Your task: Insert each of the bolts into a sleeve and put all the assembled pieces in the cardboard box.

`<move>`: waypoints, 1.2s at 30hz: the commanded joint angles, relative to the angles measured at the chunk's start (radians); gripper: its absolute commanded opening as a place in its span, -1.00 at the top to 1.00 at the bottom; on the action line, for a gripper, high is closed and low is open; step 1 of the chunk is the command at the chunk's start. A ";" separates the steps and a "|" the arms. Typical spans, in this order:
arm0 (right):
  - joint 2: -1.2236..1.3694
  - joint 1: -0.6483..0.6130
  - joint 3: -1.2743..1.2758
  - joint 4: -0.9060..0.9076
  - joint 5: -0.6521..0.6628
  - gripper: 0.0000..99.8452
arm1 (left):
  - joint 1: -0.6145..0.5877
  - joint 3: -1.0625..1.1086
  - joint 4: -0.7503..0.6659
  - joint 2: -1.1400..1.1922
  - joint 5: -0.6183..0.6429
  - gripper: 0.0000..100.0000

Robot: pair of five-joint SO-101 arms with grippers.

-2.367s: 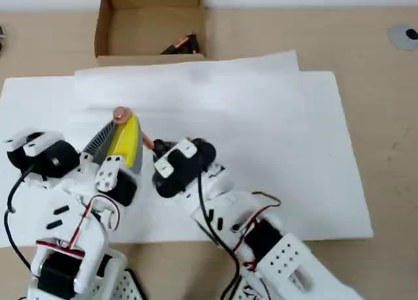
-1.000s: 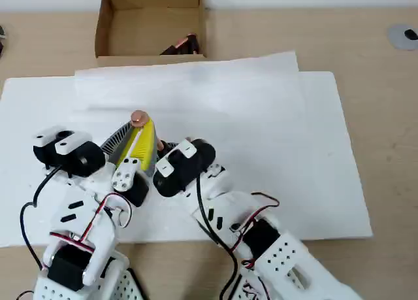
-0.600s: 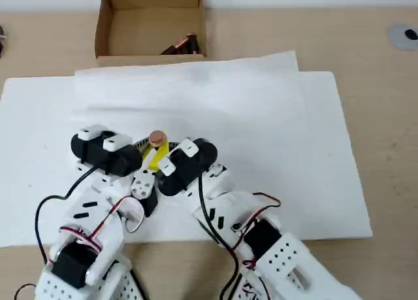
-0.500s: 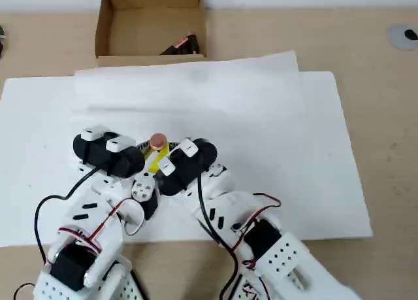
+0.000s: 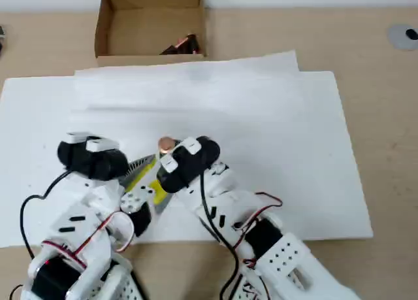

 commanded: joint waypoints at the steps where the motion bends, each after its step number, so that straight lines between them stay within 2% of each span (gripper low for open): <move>1: -0.012 0.013 -0.019 -0.005 0.020 0.98 | -0.081 -0.078 0.003 -0.004 0.011 0.62; 6: -0.012 0.054 -0.028 -0.005 0.020 0.98 | -0.264 -0.150 0.003 -0.004 0.011 0.58; 10: 0.005 0.147 -0.133 -0.005 0.020 0.98 | -0.417 -0.199 0.005 -0.002 0.018 0.58; 14: 0.200 0.271 -0.352 -0.005 0.058 0.98 | -0.614 -0.170 -0.012 0.038 0.017 0.57; 16: 0.361 0.321 -0.501 -0.005 0.060 0.98 | -0.667 -0.098 -0.049 0.120 0.023 0.57; 21: 0.745 0.343 -0.860 -0.005 0.077 0.98 | -0.672 -0.043 -0.106 0.335 0.046 0.56; 24: 0.974 0.340 -1.055 -0.006 0.114 0.98 | -0.623 0.029 -0.213 0.423 0.041 0.57; 30: 1.469 0.412 -1.532 -0.005 0.173 0.98 | -0.629 0.213 -0.466 0.535 0.048 0.57; 36: 1.965 0.447 -2.071 0.058 0.232 0.98 | -0.623 0.249 -0.502 0.593 0.064 0.57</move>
